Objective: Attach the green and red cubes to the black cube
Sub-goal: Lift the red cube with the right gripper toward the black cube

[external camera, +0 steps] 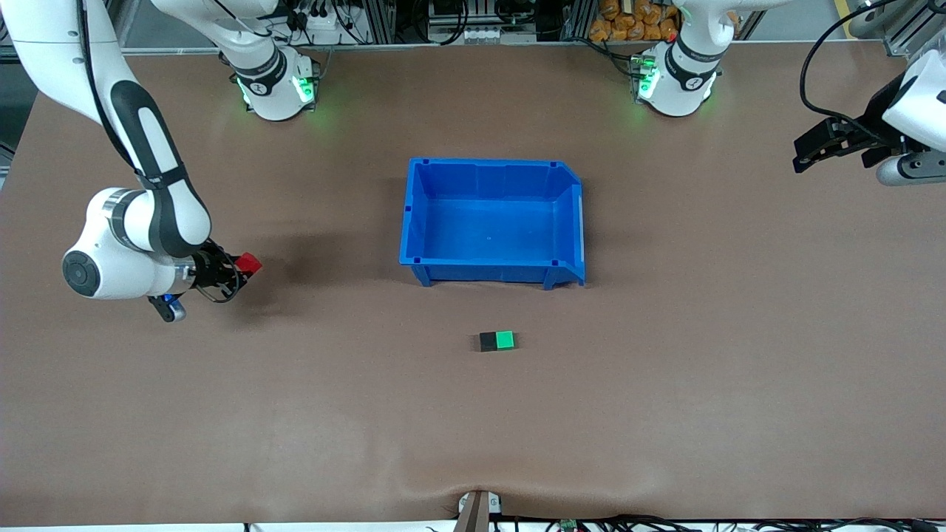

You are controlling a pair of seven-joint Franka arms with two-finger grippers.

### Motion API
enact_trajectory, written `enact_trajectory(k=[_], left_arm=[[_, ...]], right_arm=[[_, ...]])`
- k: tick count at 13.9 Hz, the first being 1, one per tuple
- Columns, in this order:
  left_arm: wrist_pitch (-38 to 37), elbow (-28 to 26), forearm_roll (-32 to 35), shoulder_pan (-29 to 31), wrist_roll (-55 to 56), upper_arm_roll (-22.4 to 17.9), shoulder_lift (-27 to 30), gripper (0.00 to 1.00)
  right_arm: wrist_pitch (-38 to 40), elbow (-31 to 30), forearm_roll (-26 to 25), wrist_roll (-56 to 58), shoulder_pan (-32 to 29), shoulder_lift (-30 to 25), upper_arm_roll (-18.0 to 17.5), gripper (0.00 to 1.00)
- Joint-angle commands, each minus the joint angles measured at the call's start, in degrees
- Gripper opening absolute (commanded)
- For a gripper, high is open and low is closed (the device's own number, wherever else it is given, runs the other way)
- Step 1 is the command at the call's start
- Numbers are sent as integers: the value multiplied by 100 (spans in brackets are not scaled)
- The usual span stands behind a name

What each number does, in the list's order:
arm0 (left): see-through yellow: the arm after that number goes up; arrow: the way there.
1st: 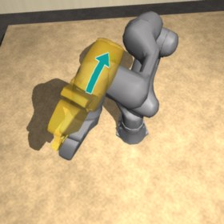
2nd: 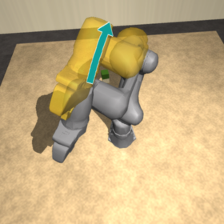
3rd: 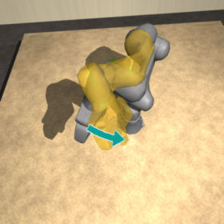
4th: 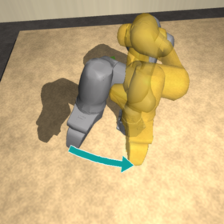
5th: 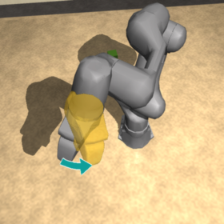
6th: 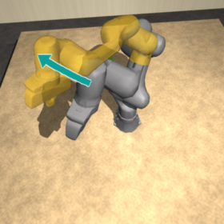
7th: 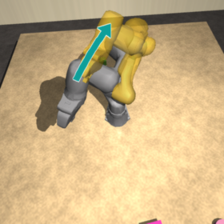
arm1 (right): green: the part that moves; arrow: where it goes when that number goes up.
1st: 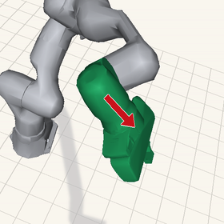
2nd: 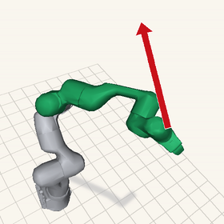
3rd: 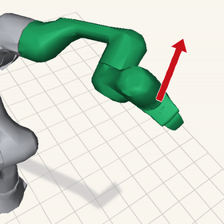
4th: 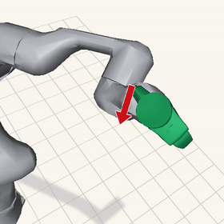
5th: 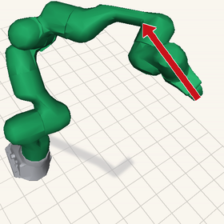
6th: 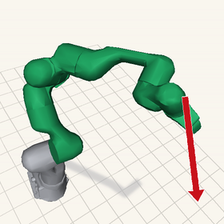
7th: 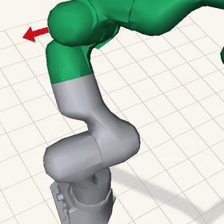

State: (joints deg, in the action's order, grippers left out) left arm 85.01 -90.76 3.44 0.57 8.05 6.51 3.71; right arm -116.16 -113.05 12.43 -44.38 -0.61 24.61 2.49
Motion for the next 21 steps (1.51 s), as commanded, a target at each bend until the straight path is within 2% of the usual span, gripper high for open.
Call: enact_trajectory(k=[1, 10, 13, 21], left_arm=[[51, -3, -37, 40, -49, 8, -2, 100], [77, -21, -37, 40, -32, 8, 7, 100], [77, -21, -37, 40, -14, 8, 7, 100], [77, -29, -45, 48, -5, 8, 16, 100]], right_arm=[[76, 134, 110, -377, 113, 8, 15, 0], [32, 327, 312, -967, 377, 26, 15, 0], [14, 398, 769, -1002, 509, 43, 24, 0], [-12, 881, 813, -1652, 764, 333, 15, 0]])
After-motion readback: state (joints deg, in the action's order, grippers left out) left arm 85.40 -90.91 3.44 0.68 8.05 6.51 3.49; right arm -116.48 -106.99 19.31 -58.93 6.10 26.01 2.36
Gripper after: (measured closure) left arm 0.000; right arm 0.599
